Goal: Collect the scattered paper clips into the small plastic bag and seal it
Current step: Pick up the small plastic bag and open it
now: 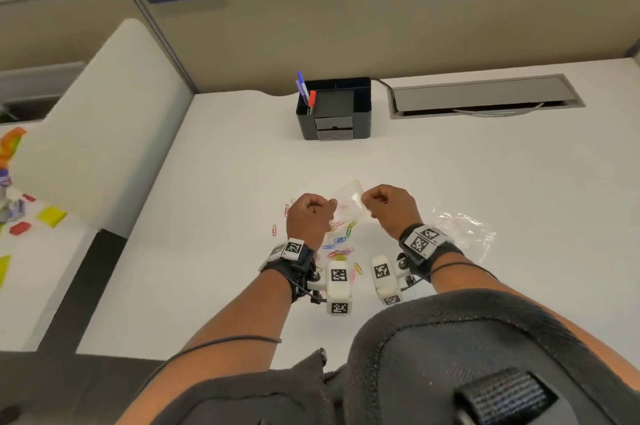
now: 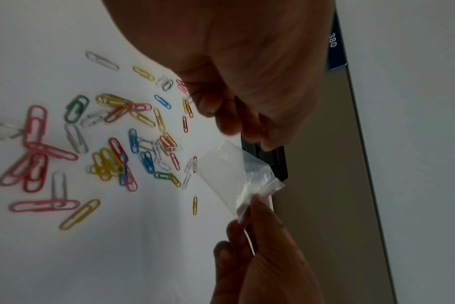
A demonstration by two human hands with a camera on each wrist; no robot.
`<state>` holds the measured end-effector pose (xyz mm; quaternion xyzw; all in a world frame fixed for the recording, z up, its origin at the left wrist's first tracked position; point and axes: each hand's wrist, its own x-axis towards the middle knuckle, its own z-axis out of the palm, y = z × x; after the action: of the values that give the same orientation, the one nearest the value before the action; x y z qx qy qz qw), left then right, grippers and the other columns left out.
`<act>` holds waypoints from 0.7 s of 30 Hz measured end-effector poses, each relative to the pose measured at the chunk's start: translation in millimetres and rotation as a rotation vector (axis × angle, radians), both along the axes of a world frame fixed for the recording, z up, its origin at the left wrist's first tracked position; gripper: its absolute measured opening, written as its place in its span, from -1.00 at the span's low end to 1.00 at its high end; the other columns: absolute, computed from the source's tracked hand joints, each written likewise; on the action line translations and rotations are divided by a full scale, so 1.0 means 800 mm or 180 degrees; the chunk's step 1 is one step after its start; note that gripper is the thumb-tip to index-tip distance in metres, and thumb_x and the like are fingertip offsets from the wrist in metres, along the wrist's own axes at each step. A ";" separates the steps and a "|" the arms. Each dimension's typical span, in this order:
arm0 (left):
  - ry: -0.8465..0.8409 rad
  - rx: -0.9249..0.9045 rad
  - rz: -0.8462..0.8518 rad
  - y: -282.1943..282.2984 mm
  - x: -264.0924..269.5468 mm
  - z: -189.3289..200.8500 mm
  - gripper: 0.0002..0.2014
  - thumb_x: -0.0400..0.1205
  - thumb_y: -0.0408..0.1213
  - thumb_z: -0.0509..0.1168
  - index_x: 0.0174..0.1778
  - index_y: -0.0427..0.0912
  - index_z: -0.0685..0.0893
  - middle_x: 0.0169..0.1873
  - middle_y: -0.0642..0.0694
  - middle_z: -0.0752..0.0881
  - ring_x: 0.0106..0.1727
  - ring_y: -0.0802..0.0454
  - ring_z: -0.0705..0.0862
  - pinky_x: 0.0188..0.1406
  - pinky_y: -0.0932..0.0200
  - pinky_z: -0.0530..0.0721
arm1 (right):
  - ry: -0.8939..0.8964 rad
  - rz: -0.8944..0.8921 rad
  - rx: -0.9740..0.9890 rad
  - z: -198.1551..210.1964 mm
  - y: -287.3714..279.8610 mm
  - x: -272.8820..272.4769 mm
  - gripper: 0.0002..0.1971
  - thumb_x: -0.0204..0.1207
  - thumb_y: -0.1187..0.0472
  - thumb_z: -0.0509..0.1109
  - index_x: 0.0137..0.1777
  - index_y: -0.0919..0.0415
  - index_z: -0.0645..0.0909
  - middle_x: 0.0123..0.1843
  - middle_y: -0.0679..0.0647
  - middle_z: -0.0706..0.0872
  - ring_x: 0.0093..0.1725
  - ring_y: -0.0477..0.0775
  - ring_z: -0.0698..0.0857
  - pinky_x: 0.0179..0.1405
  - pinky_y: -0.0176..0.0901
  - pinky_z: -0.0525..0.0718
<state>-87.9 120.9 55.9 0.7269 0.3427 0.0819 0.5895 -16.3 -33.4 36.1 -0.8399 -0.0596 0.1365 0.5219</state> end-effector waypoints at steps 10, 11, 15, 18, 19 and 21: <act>0.0392 -0.0187 -0.0187 0.019 -0.036 -0.019 -0.84 0.49 -0.07 0.46 -0.13 -0.05 0.82 -0.25 -0.09 0.84 -0.19 -0.07 0.81 -0.22 0.01 0.76 | -0.0198 0.0816 -0.0349 -0.011 0.056 -0.038 -0.87 0.50 0.07 0.47 -0.22 0.10 0.69 -0.28 -0.04 0.76 -0.30 -0.08 0.64 -0.28 -0.25 0.61; 0.0381 -0.0179 -0.0174 0.021 -0.038 -0.020 -0.86 0.49 -0.06 0.45 -0.16 -0.02 0.82 -0.26 -0.10 0.84 -0.16 -0.11 0.82 -0.17 -0.04 0.78 | -0.0194 0.0877 -0.0358 -0.013 0.057 -0.041 -0.84 0.49 0.05 0.48 -0.24 0.09 0.66 -0.29 -0.03 0.75 -0.32 -0.09 0.62 -0.31 -0.26 0.59; 0.0302 -0.0095 -0.0278 0.025 -0.043 -0.023 -0.90 0.55 -0.21 0.38 -0.15 -0.03 0.81 -0.26 -0.12 0.82 -0.23 -0.05 0.75 -0.11 -0.05 0.77 | -0.0144 0.1076 -0.0445 -0.018 0.061 -0.050 -0.84 0.47 0.10 0.51 -0.31 0.03 0.62 -0.32 -0.10 0.70 -0.34 -0.14 0.59 -0.31 -0.29 0.51; 0.0210 -0.0063 -0.0368 0.025 -0.045 -0.022 -0.92 0.59 -0.23 0.38 -0.15 -0.07 0.79 -0.28 -0.10 0.80 -0.27 0.01 0.71 -0.13 -0.01 0.74 | -0.0001 0.1041 -0.0373 -0.019 0.057 -0.049 -0.83 0.46 0.09 0.53 -0.32 0.00 0.63 -0.32 -0.14 0.70 -0.31 -0.14 0.62 -0.29 -0.29 0.54; 0.0190 -0.0063 -0.0406 0.025 -0.046 -0.022 -0.92 0.60 -0.22 0.38 -0.15 -0.06 0.78 -0.27 -0.10 0.80 -0.27 0.02 0.72 -0.15 0.01 0.73 | 0.0100 0.1000 -0.0267 -0.020 0.054 -0.048 -0.82 0.46 0.07 0.54 -0.32 0.01 0.64 -0.31 -0.12 0.71 -0.31 -0.12 0.65 -0.29 -0.28 0.55; 0.0150 -0.0064 -0.0464 0.027 -0.048 -0.021 -0.92 0.62 -0.21 0.38 -0.16 -0.06 0.77 -0.25 -0.08 0.82 -0.27 0.06 0.74 -0.18 0.06 0.70 | 0.0298 0.0903 -0.0013 -0.021 0.050 -0.048 -0.82 0.47 0.06 0.54 -0.28 0.07 0.65 -0.31 -0.06 0.73 -0.34 -0.11 0.70 -0.35 -0.24 0.59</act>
<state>-126.0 142.2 39.2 0.7457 0.3034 0.0181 0.5929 -54.6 6.6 19.4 -0.8168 -0.1530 0.2481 0.4979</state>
